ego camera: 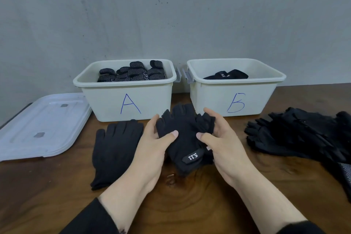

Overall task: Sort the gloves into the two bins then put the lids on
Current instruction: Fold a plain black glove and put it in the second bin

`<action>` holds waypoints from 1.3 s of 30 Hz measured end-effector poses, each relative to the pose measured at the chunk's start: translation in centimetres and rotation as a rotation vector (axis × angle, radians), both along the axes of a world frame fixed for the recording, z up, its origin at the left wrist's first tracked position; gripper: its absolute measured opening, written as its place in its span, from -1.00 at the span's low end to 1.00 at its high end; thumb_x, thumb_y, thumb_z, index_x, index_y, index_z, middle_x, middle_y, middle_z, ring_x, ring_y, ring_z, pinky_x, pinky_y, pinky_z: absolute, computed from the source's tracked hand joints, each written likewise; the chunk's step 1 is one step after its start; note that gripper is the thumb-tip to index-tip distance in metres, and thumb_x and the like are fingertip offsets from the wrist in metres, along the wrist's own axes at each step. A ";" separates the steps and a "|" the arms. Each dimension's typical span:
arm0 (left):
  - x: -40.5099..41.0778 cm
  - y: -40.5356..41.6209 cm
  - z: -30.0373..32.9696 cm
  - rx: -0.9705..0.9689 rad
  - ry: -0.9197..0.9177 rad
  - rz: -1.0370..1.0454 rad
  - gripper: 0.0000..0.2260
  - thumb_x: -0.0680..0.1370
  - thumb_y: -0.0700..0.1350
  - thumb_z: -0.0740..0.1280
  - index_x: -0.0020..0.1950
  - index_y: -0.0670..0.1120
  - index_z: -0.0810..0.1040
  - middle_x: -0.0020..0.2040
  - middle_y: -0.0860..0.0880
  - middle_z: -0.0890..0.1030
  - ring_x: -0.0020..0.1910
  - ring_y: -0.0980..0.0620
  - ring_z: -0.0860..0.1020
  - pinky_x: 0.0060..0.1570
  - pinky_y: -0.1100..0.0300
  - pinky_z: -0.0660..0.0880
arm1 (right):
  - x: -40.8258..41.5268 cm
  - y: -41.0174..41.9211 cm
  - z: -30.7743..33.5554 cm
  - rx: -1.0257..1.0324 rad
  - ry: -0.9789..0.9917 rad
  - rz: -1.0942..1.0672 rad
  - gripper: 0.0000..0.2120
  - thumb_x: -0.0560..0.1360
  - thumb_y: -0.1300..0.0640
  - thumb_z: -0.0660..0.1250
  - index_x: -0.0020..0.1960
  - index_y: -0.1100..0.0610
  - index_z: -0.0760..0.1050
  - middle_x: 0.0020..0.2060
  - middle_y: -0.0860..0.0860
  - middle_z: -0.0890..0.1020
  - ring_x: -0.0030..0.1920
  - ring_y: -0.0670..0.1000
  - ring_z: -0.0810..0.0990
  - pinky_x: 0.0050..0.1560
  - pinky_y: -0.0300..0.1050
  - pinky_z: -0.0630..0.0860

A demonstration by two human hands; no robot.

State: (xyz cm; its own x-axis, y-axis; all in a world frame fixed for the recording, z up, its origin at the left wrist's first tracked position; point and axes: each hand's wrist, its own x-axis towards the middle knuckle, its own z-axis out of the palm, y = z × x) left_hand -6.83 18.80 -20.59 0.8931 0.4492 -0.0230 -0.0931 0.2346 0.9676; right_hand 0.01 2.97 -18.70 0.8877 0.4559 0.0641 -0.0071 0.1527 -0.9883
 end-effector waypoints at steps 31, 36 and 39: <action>5.4 -0.3 0.9 0.605 0.050 0.050 -0.66 0.67 -0.01 0.23 0.45 0.15 0.40 0.21 0.24 0.56 0.12 0.39 0.47 0.01 0.54 0.33 | 9.8 -7.3 20.4 -0.291 -0.222 -0.351 -0.92 0.57 0.27 0.33 -0.10 0.16 0.51 -0.24 0.10 0.61 -0.28 0.05 0.67 -0.17 0.03 0.70; 7.1 0.3 0.7 0.643 0.061 0.052 -0.67 0.67 -0.04 0.22 0.43 0.14 0.41 0.24 0.21 0.54 0.08 0.36 0.47 -0.03 0.54 0.30 | 14.4 -5.3 20.4 -0.287 -0.148 -0.341 -0.91 0.59 0.30 0.25 -0.07 0.16 0.41 -0.26 0.08 0.52 -0.34 0.03 0.60 -0.20 -0.03 0.68; 7.8 0.6 0.4 0.646 0.072 0.043 -0.68 0.66 -0.02 0.22 0.43 0.14 0.41 0.23 0.22 0.54 0.08 0.36 0.46 -0.05 0.54 0.29 | 16.4 -2.4 19.2 -0.215 -0.038 -0.274 -0.86 0.62 0.32 0.16 -0.10 0.18 0.38 -0.34 0.05 0.46 -0.51 -0.05 0.51 -0.39 -0.18 0.59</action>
